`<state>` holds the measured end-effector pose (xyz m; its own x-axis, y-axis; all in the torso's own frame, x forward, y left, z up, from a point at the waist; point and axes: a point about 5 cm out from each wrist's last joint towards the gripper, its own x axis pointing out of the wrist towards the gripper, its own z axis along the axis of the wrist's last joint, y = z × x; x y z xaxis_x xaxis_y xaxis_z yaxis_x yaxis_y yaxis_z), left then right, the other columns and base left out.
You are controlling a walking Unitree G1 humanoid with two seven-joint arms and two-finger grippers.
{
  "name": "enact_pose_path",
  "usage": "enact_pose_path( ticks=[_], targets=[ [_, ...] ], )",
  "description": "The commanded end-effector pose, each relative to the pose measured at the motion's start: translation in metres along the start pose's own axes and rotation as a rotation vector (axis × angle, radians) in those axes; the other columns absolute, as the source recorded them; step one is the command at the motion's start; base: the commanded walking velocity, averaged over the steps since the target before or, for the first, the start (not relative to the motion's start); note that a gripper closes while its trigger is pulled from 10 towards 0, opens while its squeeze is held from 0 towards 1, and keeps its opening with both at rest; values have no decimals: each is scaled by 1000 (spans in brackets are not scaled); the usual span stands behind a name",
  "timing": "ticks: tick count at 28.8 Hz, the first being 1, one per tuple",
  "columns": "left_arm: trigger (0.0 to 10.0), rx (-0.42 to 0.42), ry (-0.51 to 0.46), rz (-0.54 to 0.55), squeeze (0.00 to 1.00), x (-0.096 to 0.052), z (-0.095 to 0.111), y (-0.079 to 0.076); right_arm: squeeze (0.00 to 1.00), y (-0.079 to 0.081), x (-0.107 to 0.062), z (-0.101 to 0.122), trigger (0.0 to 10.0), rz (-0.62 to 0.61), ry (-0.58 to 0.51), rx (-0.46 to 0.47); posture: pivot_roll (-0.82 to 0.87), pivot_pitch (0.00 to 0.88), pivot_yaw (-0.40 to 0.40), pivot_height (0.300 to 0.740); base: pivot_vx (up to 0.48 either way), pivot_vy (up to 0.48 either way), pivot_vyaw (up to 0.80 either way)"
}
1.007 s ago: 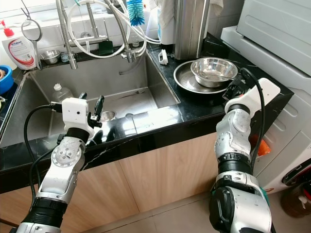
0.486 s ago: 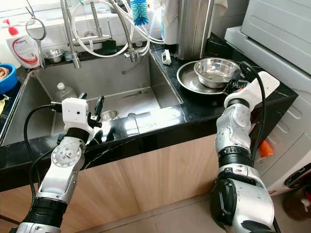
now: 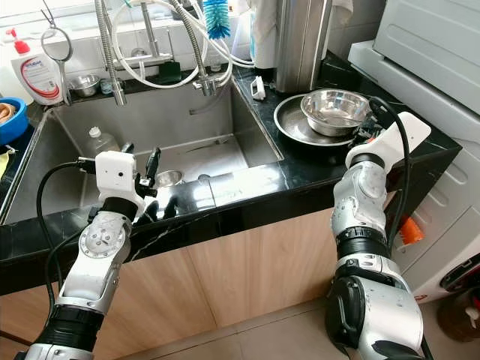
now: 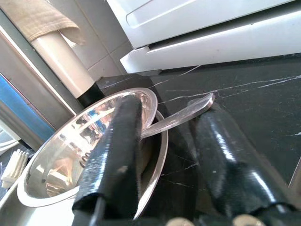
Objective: Kitchen organization
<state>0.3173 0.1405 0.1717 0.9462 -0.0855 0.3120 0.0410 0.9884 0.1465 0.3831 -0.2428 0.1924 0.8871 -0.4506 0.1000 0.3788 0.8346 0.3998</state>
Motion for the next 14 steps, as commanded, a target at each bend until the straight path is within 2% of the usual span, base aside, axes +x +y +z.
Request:
enact_pose_path(
  ticks=[1, 14],
  targets=[
    [10000, 24, 6, 7, 0, 0, 0, 4, 0, 4, 0, 0, 0, 4, -3, 2, -137, 0, 88, 740, 0, 0, 0],
    [10000, 25, 6, 8, 0, -1, 1, 4, 0, 7, 0, -1, 0, 19, 0, 5, -134, 0, 86, 740, 0, 0, 0]
  ],
)
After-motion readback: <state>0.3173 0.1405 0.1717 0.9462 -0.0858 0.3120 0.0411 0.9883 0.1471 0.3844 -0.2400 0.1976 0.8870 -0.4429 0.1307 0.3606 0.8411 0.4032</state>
